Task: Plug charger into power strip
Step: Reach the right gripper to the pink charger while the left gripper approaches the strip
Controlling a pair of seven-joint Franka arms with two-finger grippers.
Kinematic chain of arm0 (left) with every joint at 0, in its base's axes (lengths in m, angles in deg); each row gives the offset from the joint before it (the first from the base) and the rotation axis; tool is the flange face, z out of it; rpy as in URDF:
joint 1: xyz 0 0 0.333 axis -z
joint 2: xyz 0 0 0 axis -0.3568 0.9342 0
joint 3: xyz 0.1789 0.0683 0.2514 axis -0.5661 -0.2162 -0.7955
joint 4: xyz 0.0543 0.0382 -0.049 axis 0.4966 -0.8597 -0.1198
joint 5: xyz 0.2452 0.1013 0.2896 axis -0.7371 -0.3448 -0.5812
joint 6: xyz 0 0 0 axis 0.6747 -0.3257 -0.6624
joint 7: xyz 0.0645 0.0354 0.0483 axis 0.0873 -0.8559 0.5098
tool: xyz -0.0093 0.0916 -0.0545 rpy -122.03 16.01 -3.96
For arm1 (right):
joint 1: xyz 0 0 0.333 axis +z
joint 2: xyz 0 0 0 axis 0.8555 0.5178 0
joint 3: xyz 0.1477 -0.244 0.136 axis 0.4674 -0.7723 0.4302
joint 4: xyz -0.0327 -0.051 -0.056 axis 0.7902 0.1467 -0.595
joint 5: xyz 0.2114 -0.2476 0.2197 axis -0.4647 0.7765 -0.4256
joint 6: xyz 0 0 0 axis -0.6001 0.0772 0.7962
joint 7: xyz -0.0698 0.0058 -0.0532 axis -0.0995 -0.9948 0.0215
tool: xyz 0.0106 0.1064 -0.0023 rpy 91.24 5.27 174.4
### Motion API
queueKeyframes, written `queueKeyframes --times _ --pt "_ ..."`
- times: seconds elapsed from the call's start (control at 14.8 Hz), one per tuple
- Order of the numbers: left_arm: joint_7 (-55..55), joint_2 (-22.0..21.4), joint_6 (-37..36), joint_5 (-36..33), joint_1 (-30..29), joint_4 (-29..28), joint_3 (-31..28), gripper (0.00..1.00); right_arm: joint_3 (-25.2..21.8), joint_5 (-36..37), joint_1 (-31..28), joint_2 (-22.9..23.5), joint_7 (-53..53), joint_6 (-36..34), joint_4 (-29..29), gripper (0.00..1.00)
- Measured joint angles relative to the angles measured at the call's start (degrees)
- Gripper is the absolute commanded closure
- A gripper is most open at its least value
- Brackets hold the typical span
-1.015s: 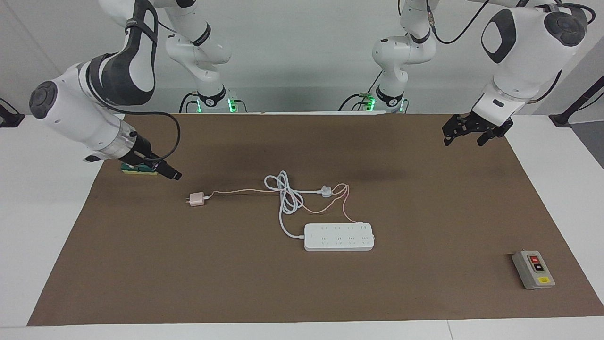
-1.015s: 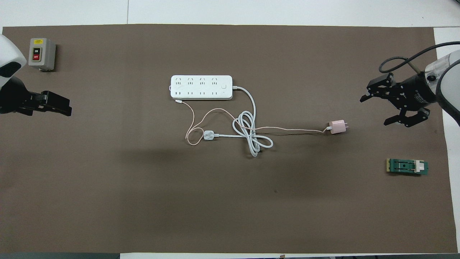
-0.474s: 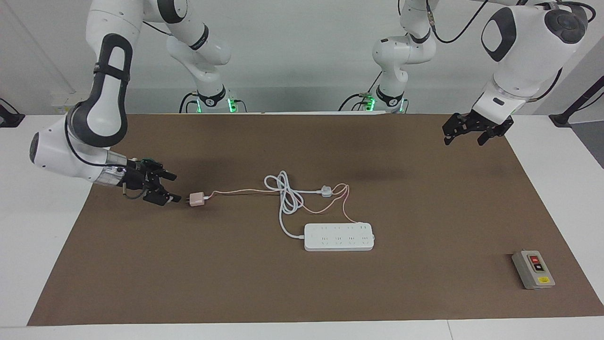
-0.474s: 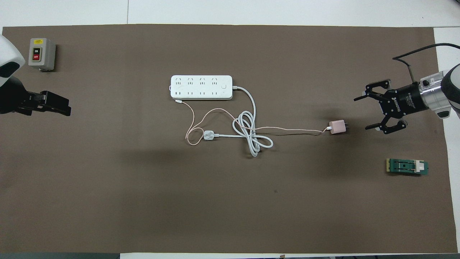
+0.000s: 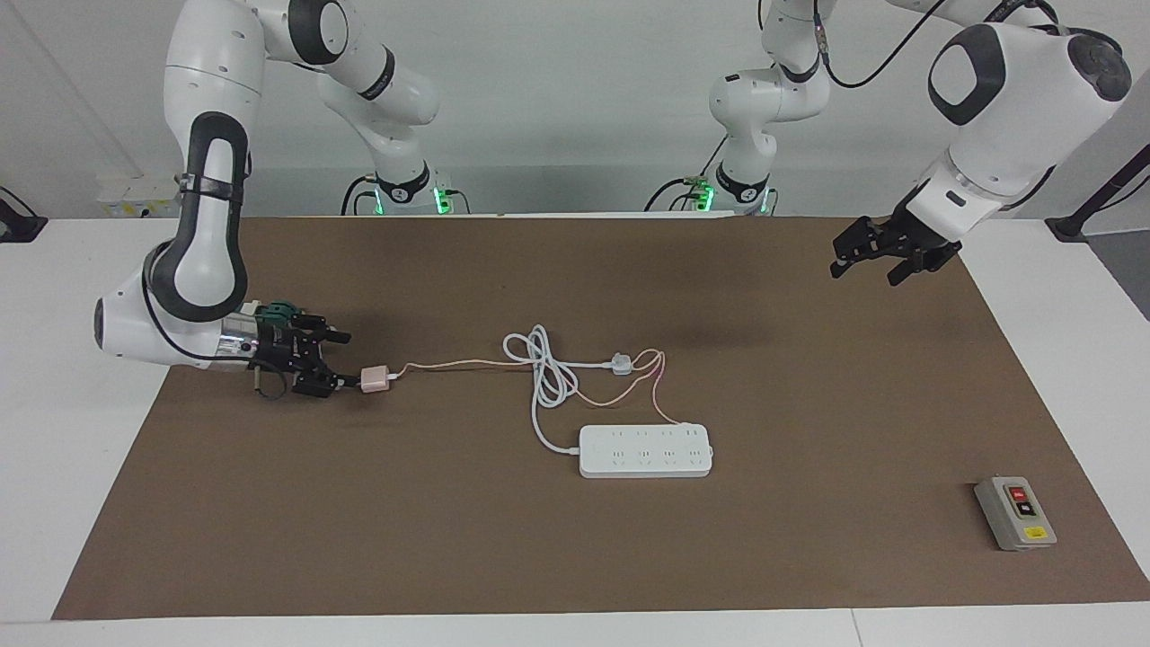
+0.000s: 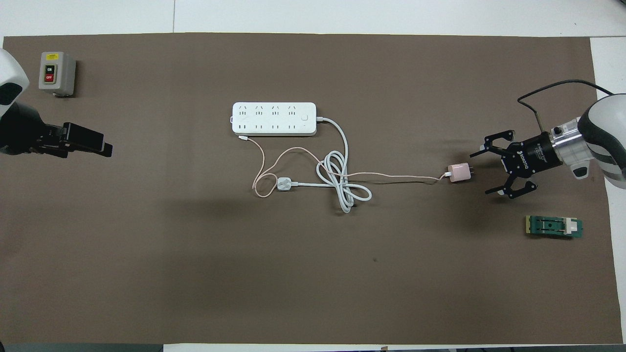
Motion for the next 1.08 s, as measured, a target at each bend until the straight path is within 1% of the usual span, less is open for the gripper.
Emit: queueKeyframes --times 0.14,0.41,0.68,1.08 --pt "-3.23 1.20 2.48 2.65 -0.38 -1.79 -0.03 0.00 0.07 -0.49 0.41 0.42 -0.49 0.00 0.02 0.00" --pt "-4.59 3.17 3.29 9.53 -0.34 -2.84 0.59 0.00 0.13 -0.77 1.06 1.62 -0.62 0.34 0.06 0.00" --pt "-5.22 3.27 3.29 16.88 -0.22 -5.14 1.02 0.00 0.14 -0.77 1.15 2.29 -0.62 2.82 0.73 0.00" --pt "-9.86 3.23 3.29 22.27 0.00 -8.42 1.47 0.00 0.21 -0.78 1.16 2.31 0.70 6.43 3.15 0.00"
